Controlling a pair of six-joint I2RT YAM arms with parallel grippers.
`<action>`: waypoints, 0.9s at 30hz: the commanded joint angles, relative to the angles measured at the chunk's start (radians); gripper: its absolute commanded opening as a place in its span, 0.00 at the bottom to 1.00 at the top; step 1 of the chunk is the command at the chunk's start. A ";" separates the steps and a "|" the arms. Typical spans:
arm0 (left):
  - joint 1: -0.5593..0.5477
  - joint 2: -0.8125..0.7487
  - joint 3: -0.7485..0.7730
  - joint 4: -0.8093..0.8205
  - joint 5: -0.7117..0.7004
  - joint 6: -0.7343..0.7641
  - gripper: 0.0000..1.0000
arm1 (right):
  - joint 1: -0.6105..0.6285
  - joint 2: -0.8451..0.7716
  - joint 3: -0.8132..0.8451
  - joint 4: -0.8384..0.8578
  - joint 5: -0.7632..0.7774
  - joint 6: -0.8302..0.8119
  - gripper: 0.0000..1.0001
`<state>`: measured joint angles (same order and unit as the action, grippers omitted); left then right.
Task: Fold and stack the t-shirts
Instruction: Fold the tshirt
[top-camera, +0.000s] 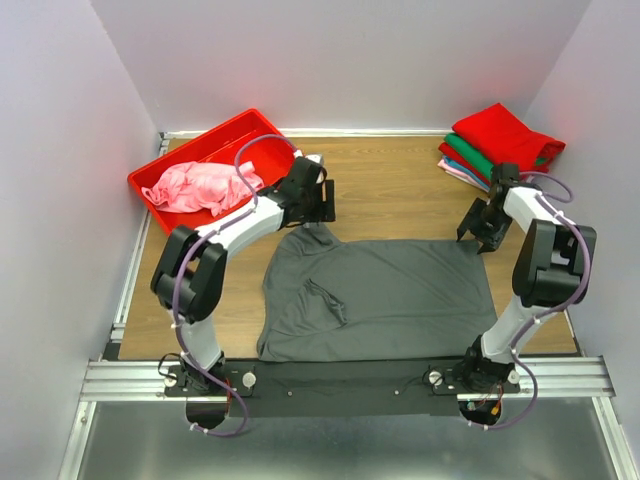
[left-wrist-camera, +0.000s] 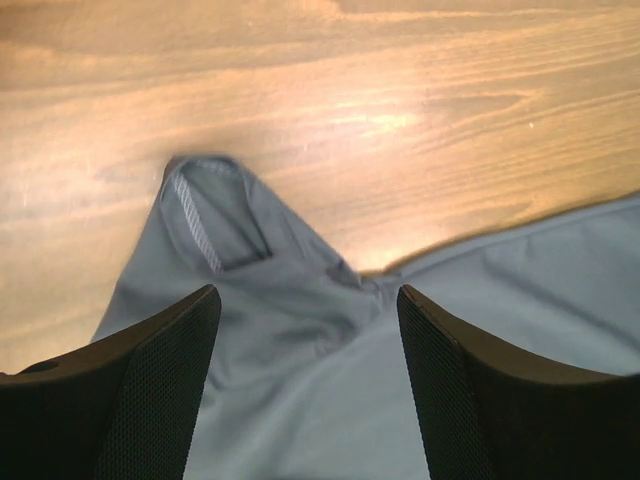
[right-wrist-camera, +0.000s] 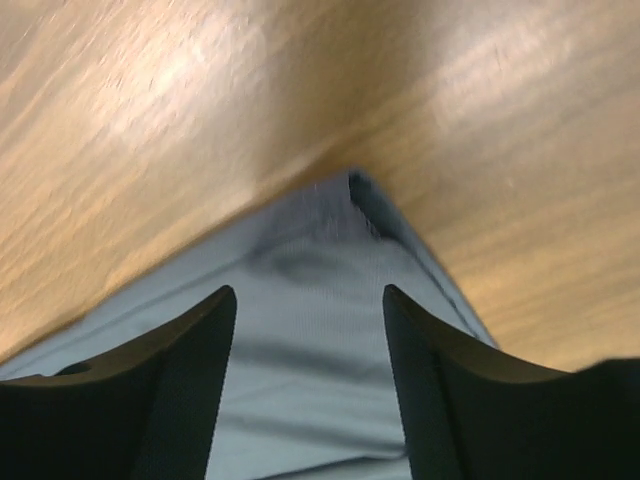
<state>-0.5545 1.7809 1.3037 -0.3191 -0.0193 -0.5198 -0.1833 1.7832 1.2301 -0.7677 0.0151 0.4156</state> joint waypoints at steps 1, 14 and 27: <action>0.004 0.087 0.095 -0.035 -0.025 0.058 0.79 | 0.001 0.058 0.054 0.041 0.032 -0.024 0.66; 0.004 0.189 0.114 -0.028 0.045 0.061 0.75 | -0.002 0.102 0.031 0.061 0.046 -0.028 0.61; -0.012 0.258 0.111 -0.003 0.137 0.064 0.74 | -0.012 0.087 0.014 0.064 0.051 -0.035 0.59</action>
<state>-0.5537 2.0190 1.4151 -0.3378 0.0666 -0.4706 -0.1867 1.8648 1.2552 -0.7212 0.0402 0.3904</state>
